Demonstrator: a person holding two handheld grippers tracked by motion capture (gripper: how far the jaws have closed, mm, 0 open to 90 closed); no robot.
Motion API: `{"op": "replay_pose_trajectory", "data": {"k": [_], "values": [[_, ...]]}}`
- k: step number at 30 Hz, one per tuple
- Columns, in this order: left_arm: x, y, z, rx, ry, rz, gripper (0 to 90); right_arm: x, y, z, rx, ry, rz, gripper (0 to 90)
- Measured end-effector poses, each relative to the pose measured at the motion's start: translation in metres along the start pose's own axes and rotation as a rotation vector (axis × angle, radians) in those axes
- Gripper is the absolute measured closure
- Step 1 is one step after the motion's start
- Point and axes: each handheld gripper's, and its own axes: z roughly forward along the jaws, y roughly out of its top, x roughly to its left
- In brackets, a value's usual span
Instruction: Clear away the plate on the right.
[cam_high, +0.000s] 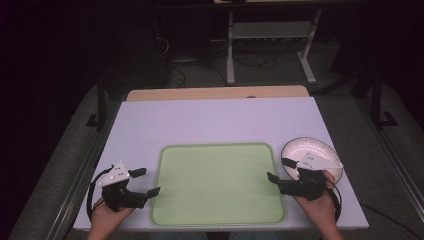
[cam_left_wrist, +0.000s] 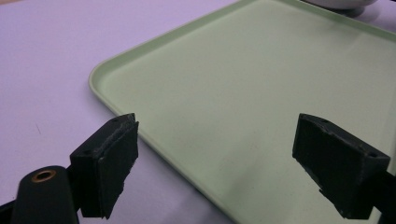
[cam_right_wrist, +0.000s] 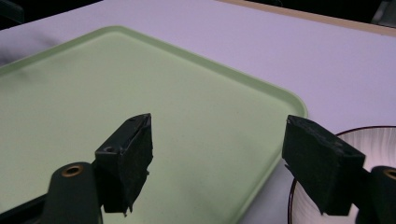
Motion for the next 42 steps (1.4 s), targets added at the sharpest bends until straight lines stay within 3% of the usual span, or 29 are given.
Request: {"op": "replay_pose_trajectory", "data": {"k": [30, 42], "values": [[-0.001, 0.0, 0.0, -0.001, -0.003, 0.003, 14.3, 0.002, 0.002, -0.008, -0.029, 0.007, 0.003, 23.8], [0.0, 0.0, -0.001, -0.001, -0.004, 0.002, 14.3, -0.003, 0.004, -0.012, -0.026, 0.013, 0.01, 23.8]]}}
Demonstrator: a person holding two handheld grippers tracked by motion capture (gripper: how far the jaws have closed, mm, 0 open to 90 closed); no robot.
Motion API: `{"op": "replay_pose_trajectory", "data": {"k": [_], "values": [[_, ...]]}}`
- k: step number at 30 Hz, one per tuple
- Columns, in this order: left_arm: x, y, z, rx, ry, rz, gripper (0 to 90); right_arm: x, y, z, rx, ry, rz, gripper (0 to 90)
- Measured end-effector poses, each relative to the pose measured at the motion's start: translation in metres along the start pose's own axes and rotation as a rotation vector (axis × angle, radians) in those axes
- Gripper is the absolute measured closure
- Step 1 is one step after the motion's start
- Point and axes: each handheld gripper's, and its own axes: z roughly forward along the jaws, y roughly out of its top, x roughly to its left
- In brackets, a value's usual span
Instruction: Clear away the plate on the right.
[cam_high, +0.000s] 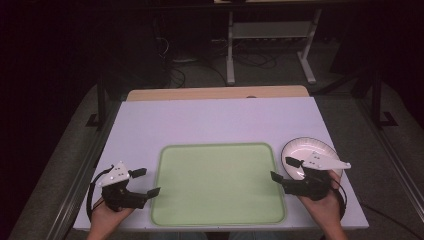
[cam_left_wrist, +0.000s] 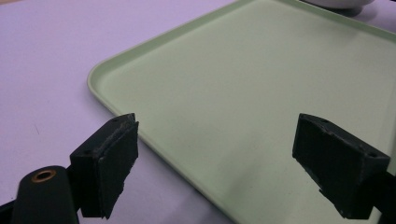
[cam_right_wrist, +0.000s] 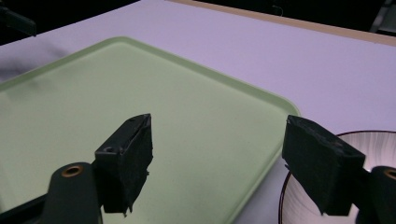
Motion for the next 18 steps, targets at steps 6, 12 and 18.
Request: {"op": "replay_pose_trajectory", "data": {"k": [6, 12, 18], "values": [[0.001, -0.001, 0.0, 0.001, 0.001, -0.001, 14.3, -0.001, 0.003, -0.004, 0.012, -0.001, -0.001, 23.8], [0.001, -0.001, 0.0, 0.0, 0.002, -0.008, 14.3, -0.006, 0.006, -0.007, 0.034, 0.017, 0.022, 22.8], [0.002, -0.001, 0.0, 0.001, 0.001, -0.009, 14.3, -0.008, 0.011, -0.012, 0.04, 0.018, 0.019, 22.8]]}}
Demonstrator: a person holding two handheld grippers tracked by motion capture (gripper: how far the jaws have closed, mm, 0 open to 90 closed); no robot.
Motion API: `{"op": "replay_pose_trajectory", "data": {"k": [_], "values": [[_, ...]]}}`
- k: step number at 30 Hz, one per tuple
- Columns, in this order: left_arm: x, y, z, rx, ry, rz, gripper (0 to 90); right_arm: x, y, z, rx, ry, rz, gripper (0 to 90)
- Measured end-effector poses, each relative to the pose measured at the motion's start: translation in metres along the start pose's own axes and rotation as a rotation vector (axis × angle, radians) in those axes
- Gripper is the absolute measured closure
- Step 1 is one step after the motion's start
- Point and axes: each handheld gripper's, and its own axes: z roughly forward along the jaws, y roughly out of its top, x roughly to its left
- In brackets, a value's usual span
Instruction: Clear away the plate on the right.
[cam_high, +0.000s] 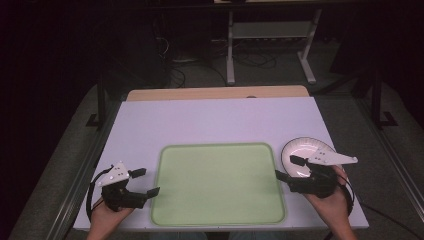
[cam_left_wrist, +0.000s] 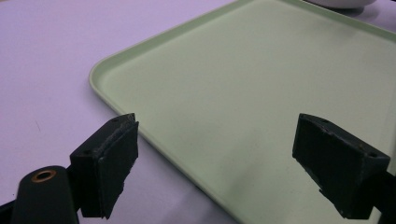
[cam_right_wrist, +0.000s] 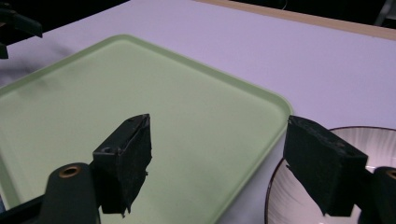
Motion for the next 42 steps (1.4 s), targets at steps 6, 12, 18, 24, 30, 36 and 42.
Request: {"op": "replay_pose_trajectory", "data": {"k": [6, 12, 18, 24, 30, 36, 42], "values": [[0.0, 0.0, 0.0, -0.004, 0.004, -0.003, 14.3, -0.006, -0.002, -0.014, 0.012, -0.019, 0.004, 22.8], [0.001, 0.0, 0.0, -0.001, 0.007, -0.003, 14.3, -0.016, -0.007, -0.031, 0.012, -0.044, 0.026, 22.8], [0.002, 0.0, -0.001, -0.008, 0.008, -0.008, 14.3, -0.027, -0.011, -0.047, 0.015, -0.065, 0.058, 22.8], [0.002, 0.0, -0.002, -0.009, 0.011, -0.01, 14.3, -0.041, -0.015, -0.066, 0.021, -0.1, 0.088, 22.9], [0.003, -0.001, -0.002, -0.008, 0.015, -0.013, 14.3, -0.056, -0.025, -0.078, 0.036, -0.136, 0.133, 22.9], [0.003, -0.001, -0.002, -0.007, 0.015, -0.012, 14.3, -0.069, -0.031, -0.086, 0.042, -0.164, 0.17, 23.3], [0.004, -0.001, -0.003, -0.013, 0.019, -0.014, 14.3, -0.085, -0.034, -0.09, 0.065, -0.199, 0.226, 23.6]]}}
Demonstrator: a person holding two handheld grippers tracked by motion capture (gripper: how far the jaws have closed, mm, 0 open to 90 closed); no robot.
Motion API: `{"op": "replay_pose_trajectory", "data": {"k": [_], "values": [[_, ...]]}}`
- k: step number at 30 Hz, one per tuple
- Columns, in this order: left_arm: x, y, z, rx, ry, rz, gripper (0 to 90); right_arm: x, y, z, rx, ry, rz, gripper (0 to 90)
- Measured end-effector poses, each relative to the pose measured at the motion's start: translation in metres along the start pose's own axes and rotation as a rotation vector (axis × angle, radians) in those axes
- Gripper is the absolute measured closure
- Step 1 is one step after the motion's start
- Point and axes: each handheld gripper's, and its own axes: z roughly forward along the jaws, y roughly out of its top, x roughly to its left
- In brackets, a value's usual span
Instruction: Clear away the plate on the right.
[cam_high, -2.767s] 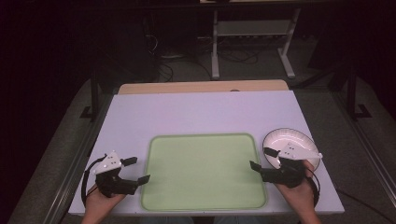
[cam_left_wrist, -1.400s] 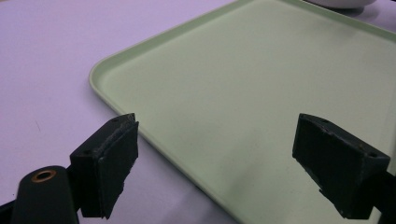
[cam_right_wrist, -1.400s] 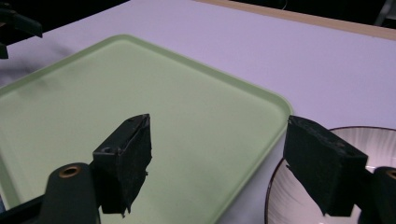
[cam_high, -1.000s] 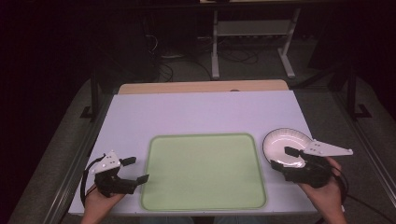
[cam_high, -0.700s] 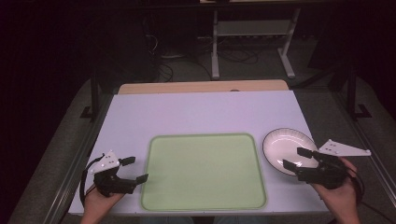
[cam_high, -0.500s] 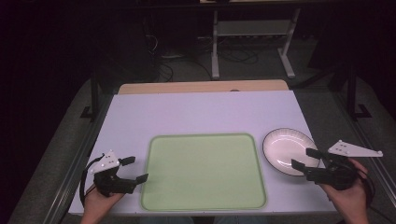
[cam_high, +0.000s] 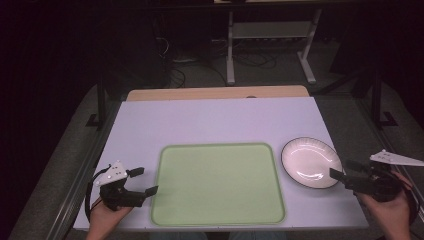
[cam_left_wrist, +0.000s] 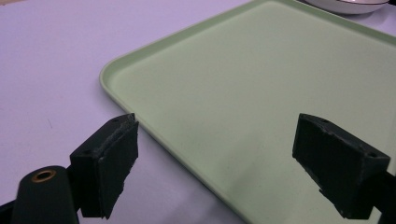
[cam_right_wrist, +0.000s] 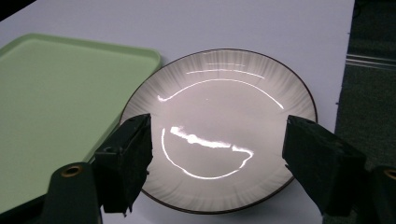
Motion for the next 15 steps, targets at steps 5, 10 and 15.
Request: {"op": "replay_pose_trajectory", "data": {"k": [5, 10, 15], "values": [[0.0, 0.0, 0.0, 0.002, -0.001, -0.002, 14.3, -0.012, 0.001, 0.003, 0.025, -0.015, 0.035, 23.8], [-0.001, 0.0, 0.002, 0.01, -0.003, 0.001, 14.3, -0.024, 0.002, 0.012, 0.055, -0.024, 0.079, 27.3], [-0.001, 0.0, 0.002, 0.012, -0.005, 0.0, 14.4, -0.032, 0.004, 0.019, 0.081, -0.024, 0.111, 29.3]]}}
